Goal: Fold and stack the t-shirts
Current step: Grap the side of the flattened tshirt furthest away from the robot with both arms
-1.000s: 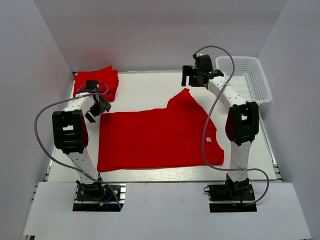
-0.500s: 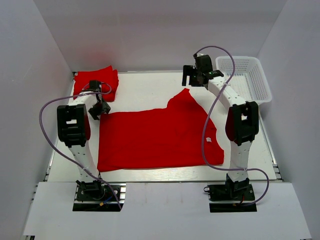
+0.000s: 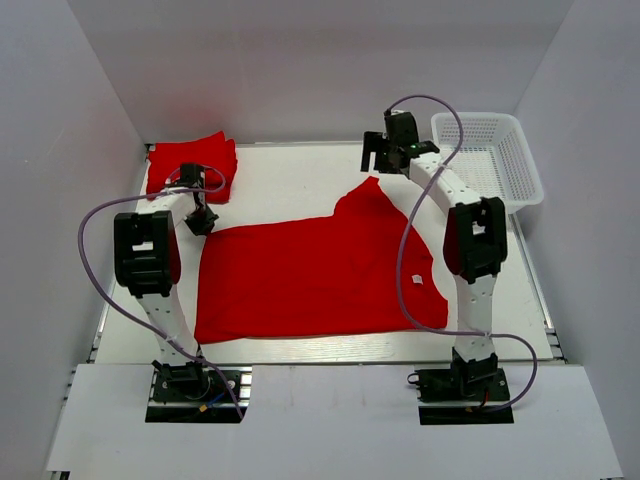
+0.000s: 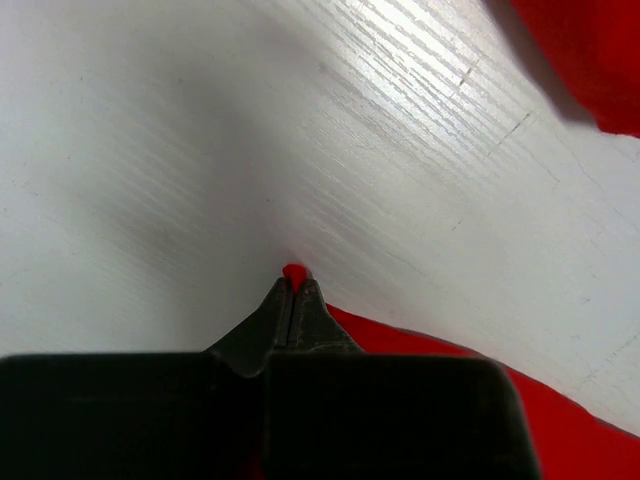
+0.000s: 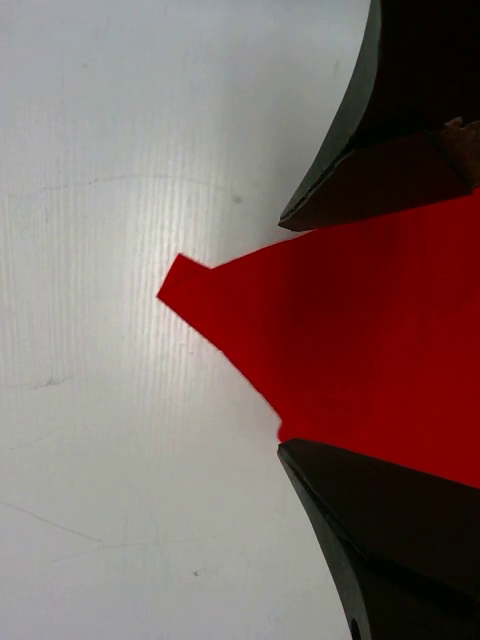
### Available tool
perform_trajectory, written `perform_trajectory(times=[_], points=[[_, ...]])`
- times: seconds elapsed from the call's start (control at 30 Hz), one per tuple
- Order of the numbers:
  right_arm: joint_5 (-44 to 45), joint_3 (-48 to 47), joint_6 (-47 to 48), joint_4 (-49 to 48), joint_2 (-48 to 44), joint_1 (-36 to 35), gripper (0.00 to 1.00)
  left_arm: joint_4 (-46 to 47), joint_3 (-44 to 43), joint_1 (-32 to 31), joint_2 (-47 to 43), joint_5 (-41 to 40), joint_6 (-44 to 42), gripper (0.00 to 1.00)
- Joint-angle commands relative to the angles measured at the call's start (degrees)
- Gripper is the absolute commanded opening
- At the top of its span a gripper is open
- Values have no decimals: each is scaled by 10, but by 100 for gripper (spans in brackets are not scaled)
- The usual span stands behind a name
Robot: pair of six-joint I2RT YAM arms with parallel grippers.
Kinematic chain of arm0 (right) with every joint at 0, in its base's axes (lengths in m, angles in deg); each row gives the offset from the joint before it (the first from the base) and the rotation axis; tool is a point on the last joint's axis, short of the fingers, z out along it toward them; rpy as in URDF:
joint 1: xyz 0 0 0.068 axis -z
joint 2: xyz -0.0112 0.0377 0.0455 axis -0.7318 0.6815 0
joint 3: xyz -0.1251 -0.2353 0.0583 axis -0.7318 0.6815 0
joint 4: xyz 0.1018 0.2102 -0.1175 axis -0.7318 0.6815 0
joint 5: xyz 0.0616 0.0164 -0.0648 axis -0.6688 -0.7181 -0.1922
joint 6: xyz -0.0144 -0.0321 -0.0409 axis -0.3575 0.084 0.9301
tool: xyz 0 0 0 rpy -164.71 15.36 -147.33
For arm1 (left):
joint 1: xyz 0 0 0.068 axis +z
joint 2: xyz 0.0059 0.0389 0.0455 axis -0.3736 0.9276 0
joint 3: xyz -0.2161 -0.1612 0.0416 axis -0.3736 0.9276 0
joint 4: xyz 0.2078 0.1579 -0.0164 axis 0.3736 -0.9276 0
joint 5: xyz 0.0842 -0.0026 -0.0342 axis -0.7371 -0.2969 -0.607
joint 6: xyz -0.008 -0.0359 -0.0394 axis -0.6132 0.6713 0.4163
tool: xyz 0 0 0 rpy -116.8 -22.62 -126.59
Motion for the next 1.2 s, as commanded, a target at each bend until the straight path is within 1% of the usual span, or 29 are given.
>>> perform_trajectory(times=[0.0,0.17,0.23,0.33,0.43,0.5,0.77,0.8,0.87,1.0,1.1,1.13,1.17], points=[[12,-52,-23,-21,52,-3,90,-15,33,-4,5,10,6,0],[27,-86,-56,-37,106,-5,90,-15,46,-4,5,5,6,0],[29,-94,-63,-51,128,-4,90,-4,52,-4,0,16,6,0],[27,-113,-63,-74,155,-7,90,3,58,-4,0,33,1,0],[53,-137,-60,-78,181,-11,90,16,63,-4,-5,40,-5,0],[61,-143,-56,-71,192,-11,90,16,63,-4,-5,40,-5,0],[79,-120,-49,-55,196,-20,90,10,63,2,0,40,-5,0],[82,-119,-49,-55,196,-21,85,10,63,2,0,40,-5,0],[83,-121,-48,-54,201,-23,79,10,63,2,-5,40,-5,0],[82,-126,-50,-51,214,-23,74,10,63,2,-11,34,-10,0],[75,-133,-53,-45,224,-21,59,10,63,2,-11,34,-15,0],[74,-133,-51,-47,226,-22,49,10,63,2,-16,29,-16,0],[73,-133,-49,-50,228,-23,42,10,63,2,-16,29,-16,0]])
